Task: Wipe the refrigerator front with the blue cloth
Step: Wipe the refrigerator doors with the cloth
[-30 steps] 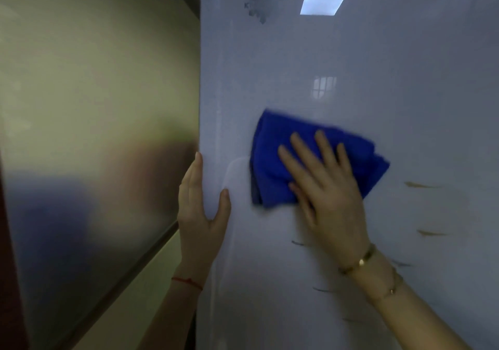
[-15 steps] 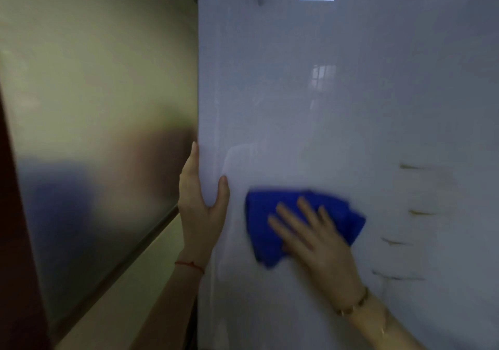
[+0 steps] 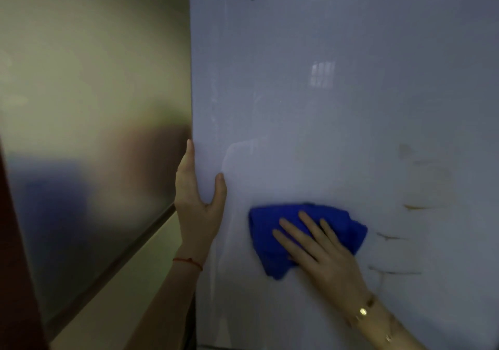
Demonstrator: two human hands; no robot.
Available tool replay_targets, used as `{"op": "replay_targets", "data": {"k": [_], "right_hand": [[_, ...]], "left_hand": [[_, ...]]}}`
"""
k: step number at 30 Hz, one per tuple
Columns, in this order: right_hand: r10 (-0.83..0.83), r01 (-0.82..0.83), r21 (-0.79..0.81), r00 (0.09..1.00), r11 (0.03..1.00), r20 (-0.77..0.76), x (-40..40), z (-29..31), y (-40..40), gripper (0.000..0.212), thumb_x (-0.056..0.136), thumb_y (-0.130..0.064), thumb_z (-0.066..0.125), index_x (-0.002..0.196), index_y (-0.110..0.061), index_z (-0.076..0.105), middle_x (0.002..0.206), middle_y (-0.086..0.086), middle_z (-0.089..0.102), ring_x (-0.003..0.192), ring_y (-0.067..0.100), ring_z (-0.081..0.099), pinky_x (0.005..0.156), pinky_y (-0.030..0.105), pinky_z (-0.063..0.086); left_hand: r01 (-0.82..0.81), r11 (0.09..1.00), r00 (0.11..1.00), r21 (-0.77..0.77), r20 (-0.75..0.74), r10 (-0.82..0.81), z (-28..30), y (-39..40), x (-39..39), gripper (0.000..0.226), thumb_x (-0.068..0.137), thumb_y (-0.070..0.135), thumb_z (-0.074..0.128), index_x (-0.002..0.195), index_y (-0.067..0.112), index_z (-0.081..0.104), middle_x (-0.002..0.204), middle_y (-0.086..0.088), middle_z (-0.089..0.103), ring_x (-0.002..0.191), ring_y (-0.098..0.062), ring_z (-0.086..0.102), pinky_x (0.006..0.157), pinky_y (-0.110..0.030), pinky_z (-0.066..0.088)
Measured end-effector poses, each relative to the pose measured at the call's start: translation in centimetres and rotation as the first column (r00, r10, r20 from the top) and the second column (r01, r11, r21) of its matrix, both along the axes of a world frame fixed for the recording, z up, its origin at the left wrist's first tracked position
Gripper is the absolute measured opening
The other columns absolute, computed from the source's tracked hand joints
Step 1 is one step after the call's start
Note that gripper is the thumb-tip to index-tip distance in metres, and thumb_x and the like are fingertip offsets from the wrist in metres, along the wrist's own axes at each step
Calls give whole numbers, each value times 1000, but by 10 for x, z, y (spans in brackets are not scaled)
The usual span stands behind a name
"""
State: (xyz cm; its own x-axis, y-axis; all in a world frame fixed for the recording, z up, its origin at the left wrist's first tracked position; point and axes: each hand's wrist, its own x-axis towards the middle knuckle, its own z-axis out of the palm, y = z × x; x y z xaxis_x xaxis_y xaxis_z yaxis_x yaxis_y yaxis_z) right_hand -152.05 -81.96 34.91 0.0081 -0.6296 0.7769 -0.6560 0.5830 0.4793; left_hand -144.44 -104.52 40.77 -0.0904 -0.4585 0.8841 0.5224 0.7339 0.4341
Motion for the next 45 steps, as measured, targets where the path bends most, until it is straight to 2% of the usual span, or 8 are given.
{"op": "replay_targets", "data": {"k": [3,9,15,23,31,39,42,45], "right_hand": [[-4,4,-17,1000,1000,-7,-7,27,21,43,103,-21,27,145,-23,35,156,-4,27,150,22,10,124,37,3],[156,-105,-585,987,804,37,0,147,-25,39,100,-19,46,139,-14,46,150,4,37,147,28,17,124,43,3],[16,-16,4,1000,1000,-16,0,-2,-6,42,103,-22,27,143,-24,38,157,-5,25,150,20,8,124,36,2],[159,-137,-560,987,817,-10,-6,185,-16,37,102,-18,42,139,-14,47,149,6,40,145,32,22,123,43,4],[10,-10,93,1000,996,-2,-5,-40,19,44,104,-22,23,148,-23,30,160,-5,15,150,20,6,124,35,0],[134,-81,-527,989,846,63,-2,109,-4,38,100,-18,45,138,-13,47,149,5,37,146,26,18,123,44,6],[99,-80,-250,993,965,65,-1,32,-11,46,98,-16,44,143,-19,39,152,3,34,149,25,11,123,42,4],[19,-20,50,999,999,26,0,-21,13,49,99,-22,35,148,-23,30,157,-4,25,150,21,9,124,35,3]], "left_hand": [[-12,1000,1000,-4,5,12,0,0,-1,69,93,17,61,152,8,27,152,-7,41,140,-17,43,116,-42,40],[-27,1000,1000,-8,12,27,-1,-1,-3,69,93,17,61,152,9,27,154,-5,39,142,-16,40,118,-36,37],[-22,1000,999,-23,25,22,-1,-1,-1,71,94,24,59,153,8,25,152,4,37,141,-8,40,117,-22,35],[-35,999,999,26,19,34,0,6,-3,73,92,22,63,153,10,25,155,-3,37,143,-12,38,119,-29,35],[-35,999,999,28,32,34,0,8,-1,74,93,25,62,154,10,23,152,9,34,142,-8,37,118,-24,33],[-61,997,997,51,46,59,2,13,0,73,92,24,62,153,10,24,152,8,34,141,-5,37,115,-13,30],[-58,997,996,53,68,55,2,14,2,75,93,28,61,154,13,21,152,10,32,139,3,34,113,-8,28],[-69,997,995,19,71,68,-1,13,2,76,94,27,61,155,13,19,158,3,32,144,-7,34,120,-26,32]]}}
